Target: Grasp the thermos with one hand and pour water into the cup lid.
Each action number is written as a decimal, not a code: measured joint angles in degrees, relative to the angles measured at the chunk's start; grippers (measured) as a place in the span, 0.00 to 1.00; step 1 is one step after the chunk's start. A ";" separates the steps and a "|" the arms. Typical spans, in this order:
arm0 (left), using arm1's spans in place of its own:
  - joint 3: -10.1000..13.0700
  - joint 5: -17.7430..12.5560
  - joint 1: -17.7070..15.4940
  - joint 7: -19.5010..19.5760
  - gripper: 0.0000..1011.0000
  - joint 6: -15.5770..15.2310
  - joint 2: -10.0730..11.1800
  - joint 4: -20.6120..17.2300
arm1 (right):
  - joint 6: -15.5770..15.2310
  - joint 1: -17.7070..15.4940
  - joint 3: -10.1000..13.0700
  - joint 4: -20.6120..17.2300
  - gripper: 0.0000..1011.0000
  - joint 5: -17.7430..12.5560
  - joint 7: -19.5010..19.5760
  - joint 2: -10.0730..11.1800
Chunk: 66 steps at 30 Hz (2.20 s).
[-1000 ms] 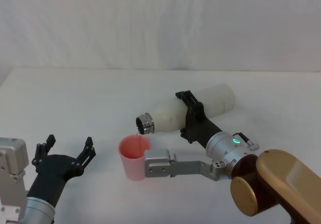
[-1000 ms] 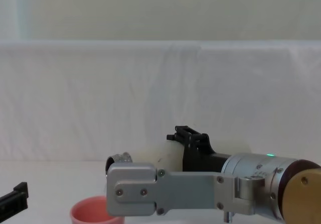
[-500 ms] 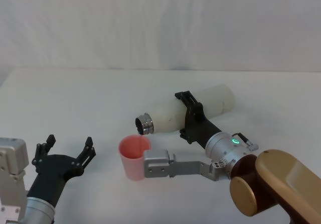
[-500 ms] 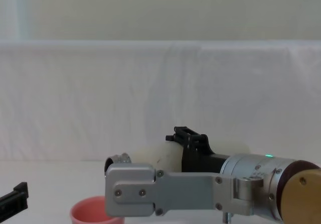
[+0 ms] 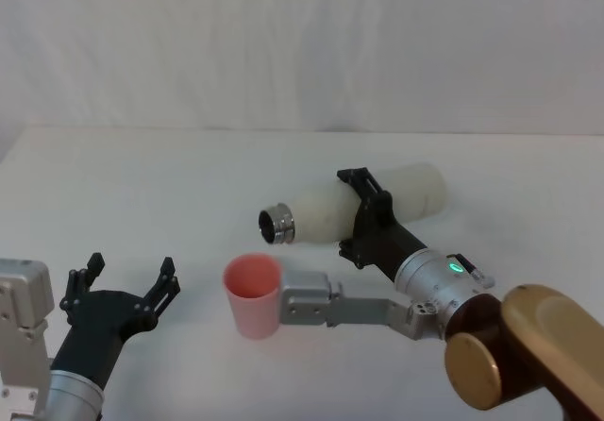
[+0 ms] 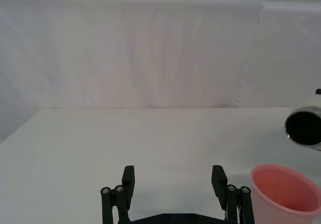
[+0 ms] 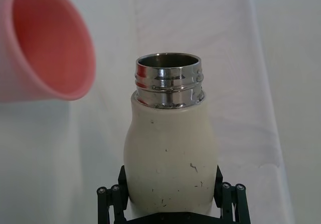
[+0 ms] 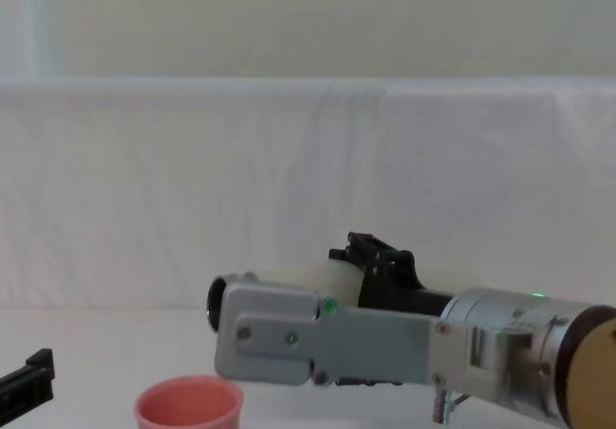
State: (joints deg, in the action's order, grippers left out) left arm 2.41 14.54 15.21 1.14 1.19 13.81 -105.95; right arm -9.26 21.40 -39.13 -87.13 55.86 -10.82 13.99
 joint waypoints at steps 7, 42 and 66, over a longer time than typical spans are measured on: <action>0.00 0.00 0.00 0.00 0.99 0.00 0.00 0.00 | 1.45 -2.44 3.65 -3.09 0.95 -6.29 0.16 -0.27; 0.00 0.00 0.00 0.00 0.99 0.00 0.00 0.00 | -1.09 -9.39 24.31 -6.07 0.95 -52.62 -9.61 -9.22; 0.00 0.00 0.00 0.00 0.99 0.00 0.00 0.00 | -0.98 -7.90 21.78 -0.52 0.95 -61.15 -11.32 -10.79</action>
State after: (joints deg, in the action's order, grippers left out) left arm 2.41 14.54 15.21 1.14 1.19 13.80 -105.95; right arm -10.24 13.50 -17.35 -87.65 -5.29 -22.14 3.20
